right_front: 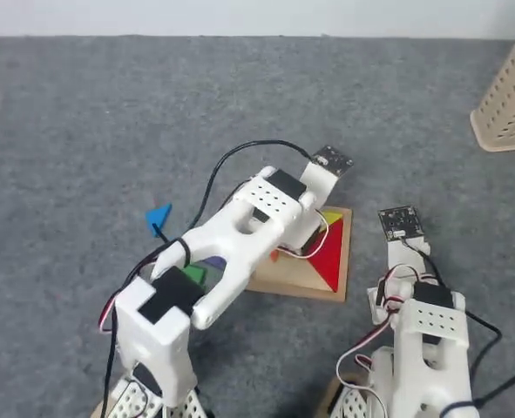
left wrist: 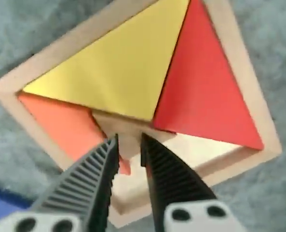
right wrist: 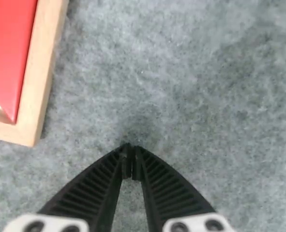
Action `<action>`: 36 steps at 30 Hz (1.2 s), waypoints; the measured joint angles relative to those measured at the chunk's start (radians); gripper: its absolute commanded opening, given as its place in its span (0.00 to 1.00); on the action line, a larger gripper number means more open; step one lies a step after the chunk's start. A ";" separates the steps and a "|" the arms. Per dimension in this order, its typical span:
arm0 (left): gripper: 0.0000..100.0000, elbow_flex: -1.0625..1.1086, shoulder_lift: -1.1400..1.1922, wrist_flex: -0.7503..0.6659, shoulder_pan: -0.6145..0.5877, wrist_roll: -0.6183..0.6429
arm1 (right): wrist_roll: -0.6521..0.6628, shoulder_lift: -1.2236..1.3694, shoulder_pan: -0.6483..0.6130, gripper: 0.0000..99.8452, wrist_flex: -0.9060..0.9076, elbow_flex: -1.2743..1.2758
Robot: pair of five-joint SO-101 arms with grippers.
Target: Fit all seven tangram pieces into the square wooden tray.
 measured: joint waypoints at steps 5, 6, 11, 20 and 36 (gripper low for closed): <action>0.02 -0.029 -0.012 0.040 -0.054 -0.017 | 0.000 0.000 0.000 0.01 0.000 0.000; 0.02 -0.029 -0.034 0.060 -0.075 -0.017 | 0.000 0.000 0.000 0.01 0.000 0.000; 0.02 0.054 -0.311 0.091 -0.206 -0.034 | 0.023 0.000 0.000 0.01 -0.003 -0.002; 0.02 0.531 -0.761 -0.015 -0.703 -0.288 | 0.035 0.002 -0.115 0.07 0.135 -0.319; 0.02 1.034 -0.855 -0.516 -1.089 -0.457 | -0.144 0.852 -0.703 0.13 0.180 -0.993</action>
